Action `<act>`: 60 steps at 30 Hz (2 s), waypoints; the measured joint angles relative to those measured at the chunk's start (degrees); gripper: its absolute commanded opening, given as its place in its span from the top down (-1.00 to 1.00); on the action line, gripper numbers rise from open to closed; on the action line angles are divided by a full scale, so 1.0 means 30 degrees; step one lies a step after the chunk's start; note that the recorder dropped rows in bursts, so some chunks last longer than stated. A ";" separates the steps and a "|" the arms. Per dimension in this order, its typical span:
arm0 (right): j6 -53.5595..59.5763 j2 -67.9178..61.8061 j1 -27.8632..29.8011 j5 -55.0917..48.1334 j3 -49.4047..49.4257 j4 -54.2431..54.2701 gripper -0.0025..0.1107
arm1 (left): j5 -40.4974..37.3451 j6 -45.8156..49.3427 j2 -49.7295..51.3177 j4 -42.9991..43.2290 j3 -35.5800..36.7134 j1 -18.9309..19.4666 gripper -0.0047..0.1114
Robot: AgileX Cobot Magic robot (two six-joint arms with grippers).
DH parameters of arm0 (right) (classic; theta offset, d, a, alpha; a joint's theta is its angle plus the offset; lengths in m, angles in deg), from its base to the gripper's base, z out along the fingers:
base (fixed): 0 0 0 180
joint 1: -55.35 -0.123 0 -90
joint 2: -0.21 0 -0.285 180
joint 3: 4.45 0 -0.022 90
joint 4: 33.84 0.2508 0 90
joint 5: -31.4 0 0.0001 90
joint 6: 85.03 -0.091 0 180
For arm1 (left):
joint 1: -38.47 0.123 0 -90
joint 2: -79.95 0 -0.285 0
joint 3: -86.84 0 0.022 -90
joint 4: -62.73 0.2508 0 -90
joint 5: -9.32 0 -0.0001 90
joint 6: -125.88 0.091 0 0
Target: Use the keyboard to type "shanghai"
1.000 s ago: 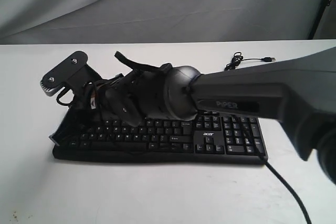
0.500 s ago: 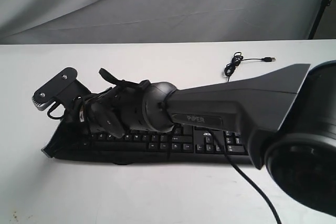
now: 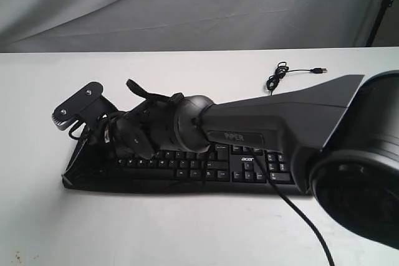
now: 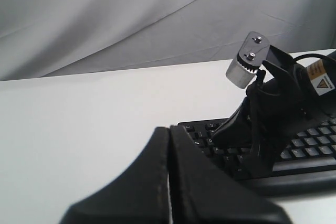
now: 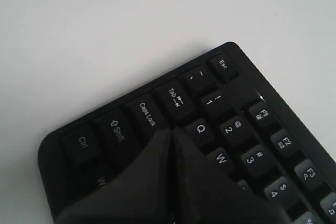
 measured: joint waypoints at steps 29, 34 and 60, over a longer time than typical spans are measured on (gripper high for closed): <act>0.0000 -0.0617 0.0000 0.0755 -0.0043 0.0000 0.96 | 0.0000 0.0000 0.0000 0.0000 0.0000 0.0000 0.92; 0.0000 -0.0725 0.0000 0.0903 -0.0043 0.0000 0.96 | 0.0000 0.0000 0.0000 0.0000 0.0000 0.0000 0.92; 0.0056 0.3667 0.1172 -0.0575 0.3780 -0.1245 0.96 | 0.0000 0.0000 0.0000 0.0000 0.0000 0.0000 0.92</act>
